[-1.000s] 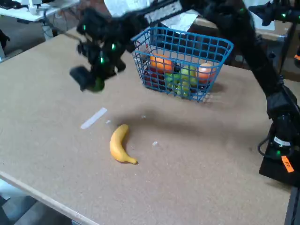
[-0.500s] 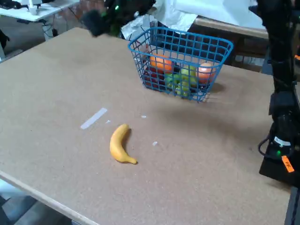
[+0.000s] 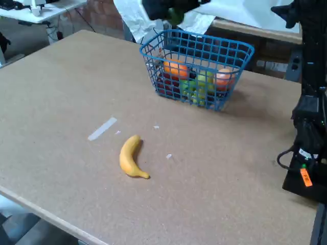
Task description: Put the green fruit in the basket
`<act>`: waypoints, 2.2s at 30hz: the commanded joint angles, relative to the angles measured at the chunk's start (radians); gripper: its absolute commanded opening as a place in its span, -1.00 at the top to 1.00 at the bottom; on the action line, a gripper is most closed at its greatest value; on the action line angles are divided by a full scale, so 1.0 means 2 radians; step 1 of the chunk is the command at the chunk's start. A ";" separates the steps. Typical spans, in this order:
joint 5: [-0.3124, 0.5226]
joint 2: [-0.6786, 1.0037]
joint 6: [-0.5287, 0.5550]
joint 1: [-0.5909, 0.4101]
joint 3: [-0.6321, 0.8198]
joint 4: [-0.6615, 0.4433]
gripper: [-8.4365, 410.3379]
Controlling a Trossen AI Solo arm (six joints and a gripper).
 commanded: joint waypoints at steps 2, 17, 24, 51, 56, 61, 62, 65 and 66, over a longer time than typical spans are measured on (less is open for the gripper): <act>-0.107 0.006 -0.001 -0.106 -0.013 -0.005 0.50; -0.116 0.006 0.000 -0.169 -0.091 0.069 0.50; -0.117 0.006 0.000 -0.172 -0.148 0.141 0.50; -0.139 0.006 -0.011 -0.172 -0.209 0.219 -0.68; -0.143 0.005 -0.014 -0.171 -0.206 0.219 -0.93; -0.143 0.000 -0.010 -0.171 -0.194 0.219 -0.94; -0.143 -0.002 -0.010 -0.170 -0.191 0.219 -0.94; -0.143 -0.013 -0.010 -0.170 -0.180 0.219 -0.94; -0.143 -0.018 -0.010 -0.170 -0.175 0.219 -0.94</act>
